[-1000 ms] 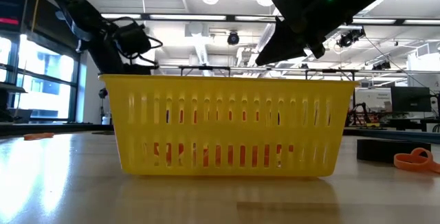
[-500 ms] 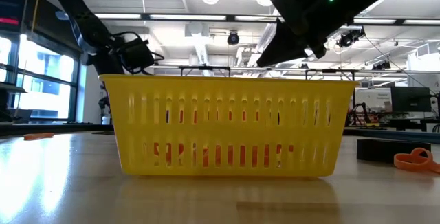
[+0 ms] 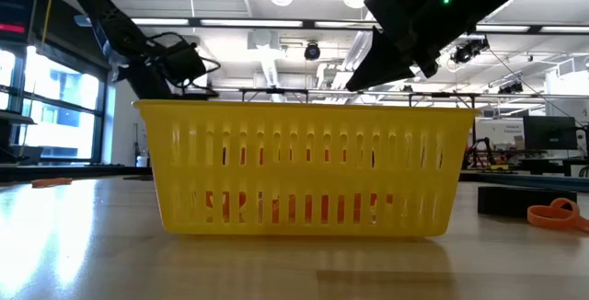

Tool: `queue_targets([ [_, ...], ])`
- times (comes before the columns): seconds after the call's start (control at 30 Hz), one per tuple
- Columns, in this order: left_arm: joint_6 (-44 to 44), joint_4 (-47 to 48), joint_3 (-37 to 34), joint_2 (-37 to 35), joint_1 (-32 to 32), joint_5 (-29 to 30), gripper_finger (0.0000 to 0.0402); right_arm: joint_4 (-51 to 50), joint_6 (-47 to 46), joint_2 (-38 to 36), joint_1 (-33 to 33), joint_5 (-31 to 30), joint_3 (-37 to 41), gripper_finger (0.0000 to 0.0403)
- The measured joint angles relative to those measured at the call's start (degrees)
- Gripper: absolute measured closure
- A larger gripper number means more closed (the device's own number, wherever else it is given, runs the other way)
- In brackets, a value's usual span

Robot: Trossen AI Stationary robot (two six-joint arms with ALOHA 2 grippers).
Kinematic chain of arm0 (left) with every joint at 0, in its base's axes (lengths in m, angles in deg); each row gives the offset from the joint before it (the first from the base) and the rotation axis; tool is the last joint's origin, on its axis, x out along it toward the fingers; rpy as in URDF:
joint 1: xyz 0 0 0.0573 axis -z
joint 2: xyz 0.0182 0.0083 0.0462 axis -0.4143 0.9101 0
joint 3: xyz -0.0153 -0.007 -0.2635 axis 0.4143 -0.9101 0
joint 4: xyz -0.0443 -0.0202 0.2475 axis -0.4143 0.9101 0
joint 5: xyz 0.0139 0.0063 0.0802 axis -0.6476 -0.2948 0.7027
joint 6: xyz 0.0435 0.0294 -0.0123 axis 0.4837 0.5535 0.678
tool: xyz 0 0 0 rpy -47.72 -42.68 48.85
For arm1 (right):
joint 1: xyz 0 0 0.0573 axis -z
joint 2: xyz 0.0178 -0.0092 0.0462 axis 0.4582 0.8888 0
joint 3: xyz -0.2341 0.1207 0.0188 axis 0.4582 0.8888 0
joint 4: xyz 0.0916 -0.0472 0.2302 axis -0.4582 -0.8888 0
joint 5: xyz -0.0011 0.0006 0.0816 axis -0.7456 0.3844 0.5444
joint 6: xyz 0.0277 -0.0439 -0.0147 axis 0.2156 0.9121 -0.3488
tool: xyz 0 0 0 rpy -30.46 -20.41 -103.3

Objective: Sort rubber bands into baskets
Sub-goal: Put the black rubber band into the green bin

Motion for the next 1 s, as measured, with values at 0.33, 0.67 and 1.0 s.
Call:
queue_targets([
  [0.33, -0.1, 6.7, 12.2, -2.2, 4.2, -3.5, 0.0401, 0.0, 0.0, 0.0, 0.0, 0.0, 0.0, 0.0403],
  [0.67, 0.2, 8.6, 22.4, -1.8, 6.1, -6.3, 0.0401, -0.6, 0.1, 0.0, 0.0, -0.6, 0.0, 0.0403],
  [1.0, 3.8, 13.3, 33.9, 5.7, 6.8, -9.4, 0.0401, -3.7, 4.9, 0.0, 1.5, 3.1, 0.0, 0.0403],
])
